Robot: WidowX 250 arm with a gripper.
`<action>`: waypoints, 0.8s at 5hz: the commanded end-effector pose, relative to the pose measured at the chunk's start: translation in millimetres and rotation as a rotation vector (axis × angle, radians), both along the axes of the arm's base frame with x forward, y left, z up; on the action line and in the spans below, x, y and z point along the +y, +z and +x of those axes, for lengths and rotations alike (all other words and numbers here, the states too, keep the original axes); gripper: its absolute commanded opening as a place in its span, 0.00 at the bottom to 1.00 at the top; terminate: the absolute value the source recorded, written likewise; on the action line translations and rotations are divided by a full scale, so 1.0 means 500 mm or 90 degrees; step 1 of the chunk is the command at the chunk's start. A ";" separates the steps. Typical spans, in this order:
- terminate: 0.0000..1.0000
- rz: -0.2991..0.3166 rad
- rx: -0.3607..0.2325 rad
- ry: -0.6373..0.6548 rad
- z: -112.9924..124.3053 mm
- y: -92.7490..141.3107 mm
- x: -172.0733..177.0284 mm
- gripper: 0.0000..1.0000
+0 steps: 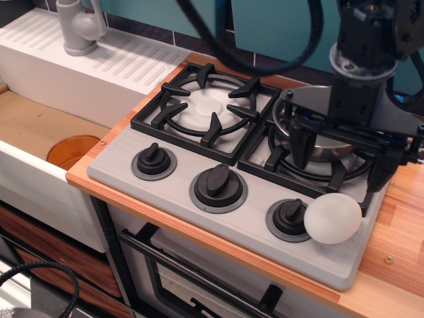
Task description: Put egg in pot or pan an put pot or pan on stove
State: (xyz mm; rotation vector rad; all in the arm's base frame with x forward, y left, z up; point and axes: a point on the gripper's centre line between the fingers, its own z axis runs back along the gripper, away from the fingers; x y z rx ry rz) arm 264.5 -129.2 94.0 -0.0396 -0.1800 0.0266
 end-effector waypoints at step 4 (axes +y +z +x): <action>0.00 0.000 -0.065 0.013 0.009 -0.050 -0.040 1.00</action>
